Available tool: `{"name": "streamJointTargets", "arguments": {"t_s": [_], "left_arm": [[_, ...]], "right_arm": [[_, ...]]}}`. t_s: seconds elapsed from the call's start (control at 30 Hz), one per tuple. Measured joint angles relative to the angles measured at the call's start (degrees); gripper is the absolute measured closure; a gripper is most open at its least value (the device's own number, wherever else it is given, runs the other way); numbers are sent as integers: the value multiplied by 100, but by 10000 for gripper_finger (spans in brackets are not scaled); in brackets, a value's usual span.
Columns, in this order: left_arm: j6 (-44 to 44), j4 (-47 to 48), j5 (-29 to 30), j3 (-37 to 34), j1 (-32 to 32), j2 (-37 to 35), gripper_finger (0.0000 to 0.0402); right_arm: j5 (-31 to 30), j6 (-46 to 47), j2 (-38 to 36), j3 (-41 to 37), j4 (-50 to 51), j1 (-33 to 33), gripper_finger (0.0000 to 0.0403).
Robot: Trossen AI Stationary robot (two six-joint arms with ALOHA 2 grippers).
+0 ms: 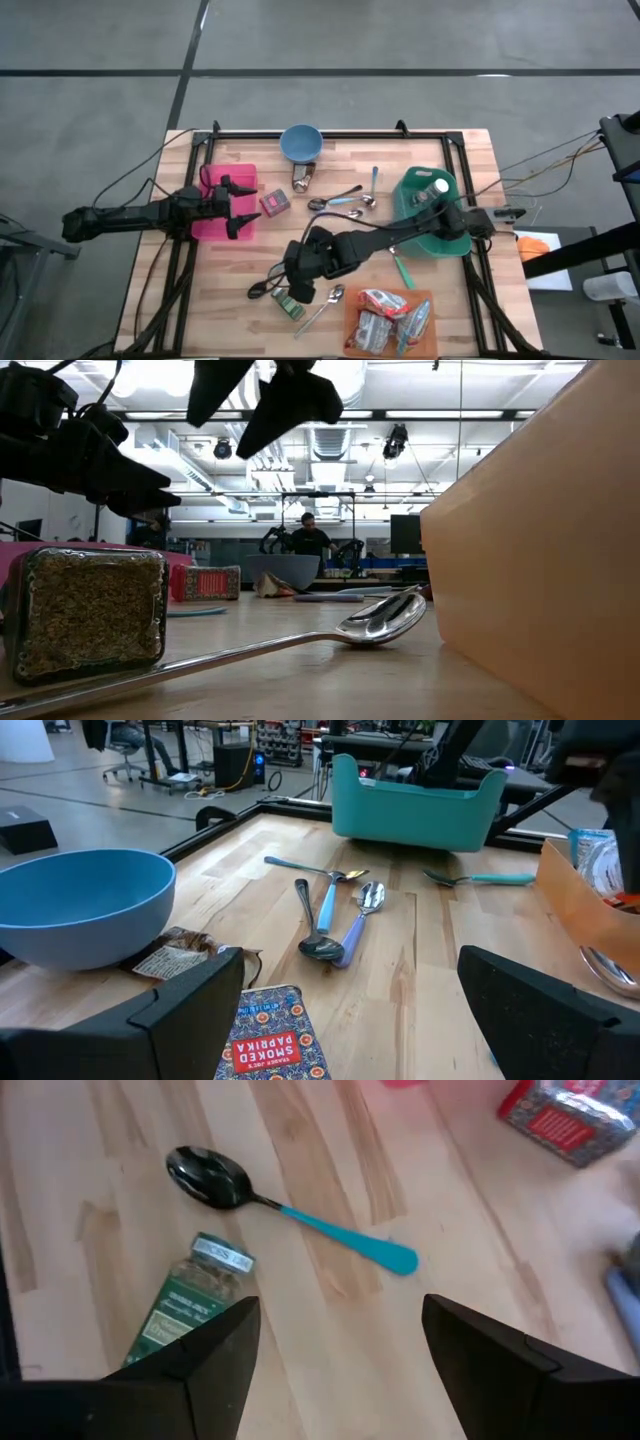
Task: Pick & Place Food Item
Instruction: Put the green seasoning bottle into the green bin
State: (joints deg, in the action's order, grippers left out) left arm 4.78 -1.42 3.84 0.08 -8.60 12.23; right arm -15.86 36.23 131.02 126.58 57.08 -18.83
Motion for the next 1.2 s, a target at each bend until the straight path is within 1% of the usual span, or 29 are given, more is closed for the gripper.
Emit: {"name": "streamJointTargets", "arguments": {"t_s": [0.1, 0.23, 0.37, 0.47, 0.6, 0.87, 1.03, 1.1, 1.2], "left_arm": [[0, -1, 0, 0, 0, 0, 30], [0, -1, 0, 0, 1, 0, 30], [0, 0, 0, 0, 1, 0, 30], [0, 2, 2, 0, 2, 0, 30], [0, 1, -1, 0, 0, 1, 30], [0, 0, 1, 0, 1, 0, 30], [0, -1, -1, 0, 2, 0, 30], [0, 2, -1, 0, 1, 0, 30], [0, 0, 1, 0, 1, 0, 30]], "right_arm": [[-252, -40, -15, 71, 227, -121, 126], [-652, 35, -272, -150, 273, -229, 126], [-923, 66, -718, -564, 118, -351, 126], [-1108, 92, -1132, -1077, -237, -482, 126], [-1279, 89, -1902, -2049, -1024, -562, 126], [-1288, -201, -3456, -4581, -3040, -571, 126], [-1447, -224, -4489, -6057, -3900, -585, 126], [-1521, -431, -4887, -6629, -4248, -636, 126], [-1709, -983, -5489, -7461, -4947, -781, 126]]}}
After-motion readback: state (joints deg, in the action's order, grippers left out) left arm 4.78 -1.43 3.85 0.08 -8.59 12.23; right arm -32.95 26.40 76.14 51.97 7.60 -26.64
